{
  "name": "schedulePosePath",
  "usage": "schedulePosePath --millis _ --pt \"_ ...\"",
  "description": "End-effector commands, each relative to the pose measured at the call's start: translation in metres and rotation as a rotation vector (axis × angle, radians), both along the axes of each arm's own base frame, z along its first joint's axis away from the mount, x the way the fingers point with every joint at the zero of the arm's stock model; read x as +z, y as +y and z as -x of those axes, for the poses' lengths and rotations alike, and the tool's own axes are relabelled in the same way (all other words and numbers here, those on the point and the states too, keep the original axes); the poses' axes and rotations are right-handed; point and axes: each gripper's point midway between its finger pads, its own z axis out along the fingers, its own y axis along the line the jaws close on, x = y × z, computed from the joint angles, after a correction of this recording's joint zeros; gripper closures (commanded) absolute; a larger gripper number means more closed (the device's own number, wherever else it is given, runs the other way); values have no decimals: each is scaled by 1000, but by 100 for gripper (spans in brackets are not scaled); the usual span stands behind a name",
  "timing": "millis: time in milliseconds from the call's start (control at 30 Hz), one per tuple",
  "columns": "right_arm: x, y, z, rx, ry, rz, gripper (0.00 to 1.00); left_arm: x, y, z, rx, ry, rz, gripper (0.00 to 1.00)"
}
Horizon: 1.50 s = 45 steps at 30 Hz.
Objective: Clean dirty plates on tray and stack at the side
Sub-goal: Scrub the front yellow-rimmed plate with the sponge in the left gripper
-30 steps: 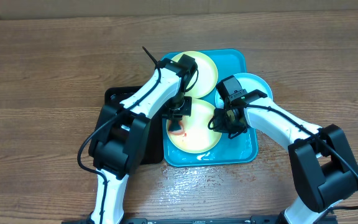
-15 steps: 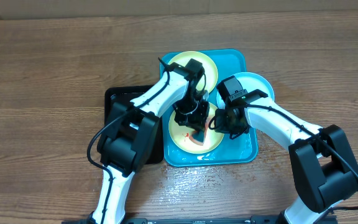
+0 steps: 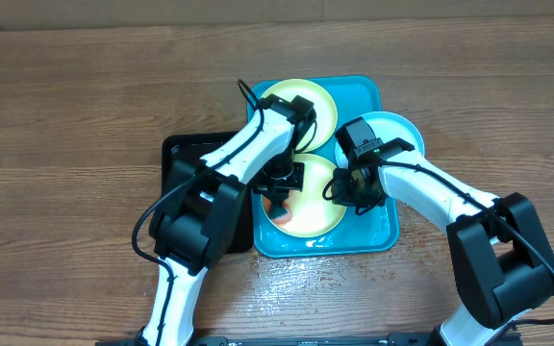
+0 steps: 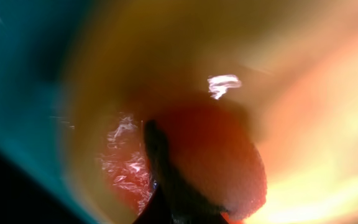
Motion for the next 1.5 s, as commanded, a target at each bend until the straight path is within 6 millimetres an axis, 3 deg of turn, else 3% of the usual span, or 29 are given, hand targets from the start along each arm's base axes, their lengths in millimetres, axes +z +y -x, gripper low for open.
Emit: schedulePosePath --millis 0,200,400,600,833,967,1067,1267,1400,1467 --pt "-4 -12 -1 -11 -11 63 96 -11 75 -38 29 -130 -310 96" --pt "-4 -12 -1 -11 -11 63 96 0 60 -58 15 -181 -237 96" --pt "-4 -12 -1 -11 -11 64 96 -8 -6 -56 -68 -129 121 96" --pt "-4 -12 -1 -11 -11 64 96 6 -83 -39 -116 -61 517 96" --pt "-4 -12 -1 -11 -8 65 96 5 -118 -18 -183 -43 586 96" --pt "-4 -12 0 -11 -8 65 96 5 -114 -10 -149 -1 556 96" --pt "-4 -13 0 -11 -5 66 96 1 -96 -5 -105 31 473 96" --pt "-4 -13 0 -11 -5 66 96 -12 -30 -5 -106 2 109 96" --pt "-4 -13 0 -11 -5 67 96 -8 19 -20 -81 -92 -178 96" --pt "-4 -13 0 -11 -6 69 96 -5 34 -26 -58 -130 -258 96"
